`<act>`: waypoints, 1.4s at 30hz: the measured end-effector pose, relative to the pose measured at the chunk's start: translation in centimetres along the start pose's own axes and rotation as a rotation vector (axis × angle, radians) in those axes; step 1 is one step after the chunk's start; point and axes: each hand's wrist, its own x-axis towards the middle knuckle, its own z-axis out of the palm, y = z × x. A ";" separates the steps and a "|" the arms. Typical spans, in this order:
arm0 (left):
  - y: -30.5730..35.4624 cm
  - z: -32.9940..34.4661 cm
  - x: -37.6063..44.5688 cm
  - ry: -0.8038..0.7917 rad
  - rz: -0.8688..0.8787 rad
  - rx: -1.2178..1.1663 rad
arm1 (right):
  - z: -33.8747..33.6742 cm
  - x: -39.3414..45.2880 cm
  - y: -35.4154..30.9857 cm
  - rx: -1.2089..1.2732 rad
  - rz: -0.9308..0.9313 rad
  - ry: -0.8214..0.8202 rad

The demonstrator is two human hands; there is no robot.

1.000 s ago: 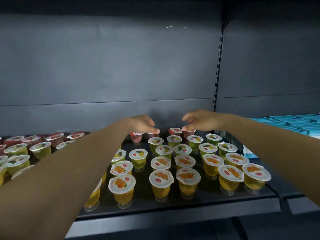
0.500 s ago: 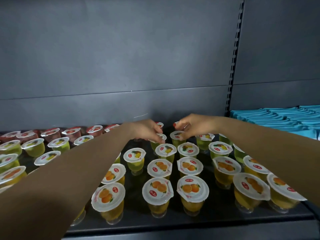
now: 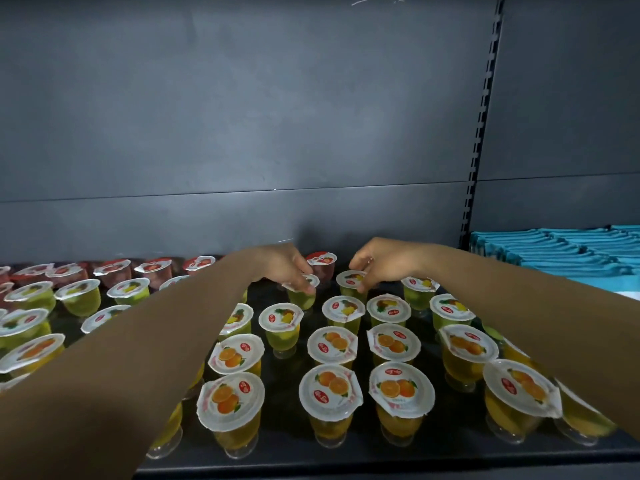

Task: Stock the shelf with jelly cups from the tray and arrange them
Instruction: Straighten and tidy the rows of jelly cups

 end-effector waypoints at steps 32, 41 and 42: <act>1.8 -5.2 -4.1 0.102 0.024 0.161 | -4.5 -4.1 -4.0 -0.224 0.059 0.056; 8.4 -5.6 -10.7 0.156 0.149 0.401 | -6.8 -14.8 -5.9 -0.468 0.234 0.107; 8.8 -5.3 -11.2 0.159 0.167 0.406 | -6.7 -15.7 -5.9 -0.479 0.251 0.116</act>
